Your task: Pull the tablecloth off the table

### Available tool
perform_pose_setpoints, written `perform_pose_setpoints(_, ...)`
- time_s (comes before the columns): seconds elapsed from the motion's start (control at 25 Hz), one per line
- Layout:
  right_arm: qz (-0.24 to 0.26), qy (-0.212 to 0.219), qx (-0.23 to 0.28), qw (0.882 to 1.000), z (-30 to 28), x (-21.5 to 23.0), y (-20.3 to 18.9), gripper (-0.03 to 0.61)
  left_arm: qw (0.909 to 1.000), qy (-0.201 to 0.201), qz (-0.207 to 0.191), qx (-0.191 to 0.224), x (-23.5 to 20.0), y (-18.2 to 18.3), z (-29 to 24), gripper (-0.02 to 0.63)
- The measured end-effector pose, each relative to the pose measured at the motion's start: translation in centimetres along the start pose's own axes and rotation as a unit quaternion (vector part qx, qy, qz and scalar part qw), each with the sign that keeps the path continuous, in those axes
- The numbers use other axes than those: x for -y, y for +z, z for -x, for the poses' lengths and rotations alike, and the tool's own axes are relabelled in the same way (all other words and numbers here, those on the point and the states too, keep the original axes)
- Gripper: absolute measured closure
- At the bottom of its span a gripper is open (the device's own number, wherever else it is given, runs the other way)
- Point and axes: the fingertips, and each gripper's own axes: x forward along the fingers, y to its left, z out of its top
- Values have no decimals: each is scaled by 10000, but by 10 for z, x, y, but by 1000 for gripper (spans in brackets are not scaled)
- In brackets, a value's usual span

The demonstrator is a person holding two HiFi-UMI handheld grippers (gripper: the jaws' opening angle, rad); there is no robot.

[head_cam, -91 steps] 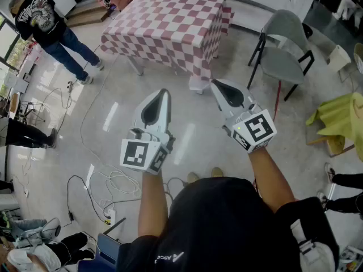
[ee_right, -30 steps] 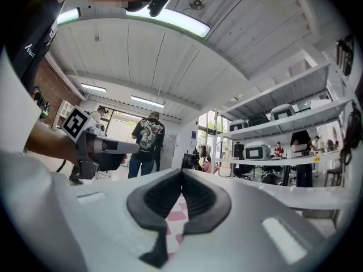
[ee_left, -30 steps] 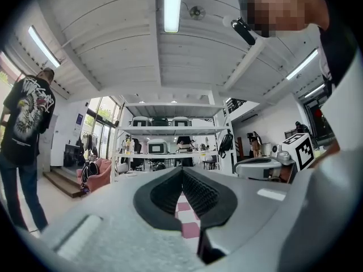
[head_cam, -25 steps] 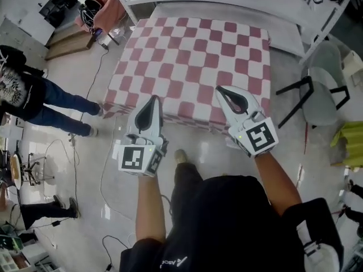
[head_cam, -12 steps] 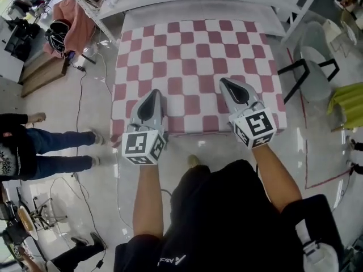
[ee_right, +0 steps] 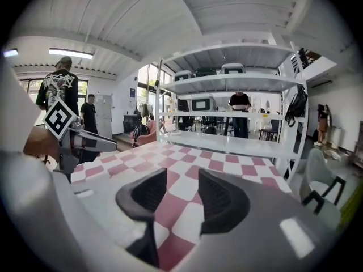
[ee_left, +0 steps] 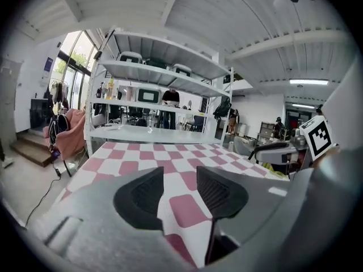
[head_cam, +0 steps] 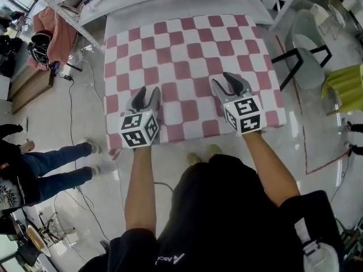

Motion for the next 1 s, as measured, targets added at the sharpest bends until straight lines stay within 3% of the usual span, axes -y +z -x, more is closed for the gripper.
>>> perform_pose_setpoints(0.32,-600,-468,-1153,9904,-51,47,-67,314,9925,321,71,-1176,-37,-43,-63,372)
perform_pose_setpoints(0.64,-747,-663,-1840,9778,-86,71,-97,285,9749,769,381,-2054,-70,-85,-87,337)
perform_pose_setpoints(0.84,-781,-874,-2284,9665,-96,81,-115,267,9659,814,380,-2430,-78,-104,-96,337)
perform_pose_setpoints(1.0,-972,-865,-2351,9632,-100,84,-121,262,9637,848,237,-2522,-78,-107,-100,338)
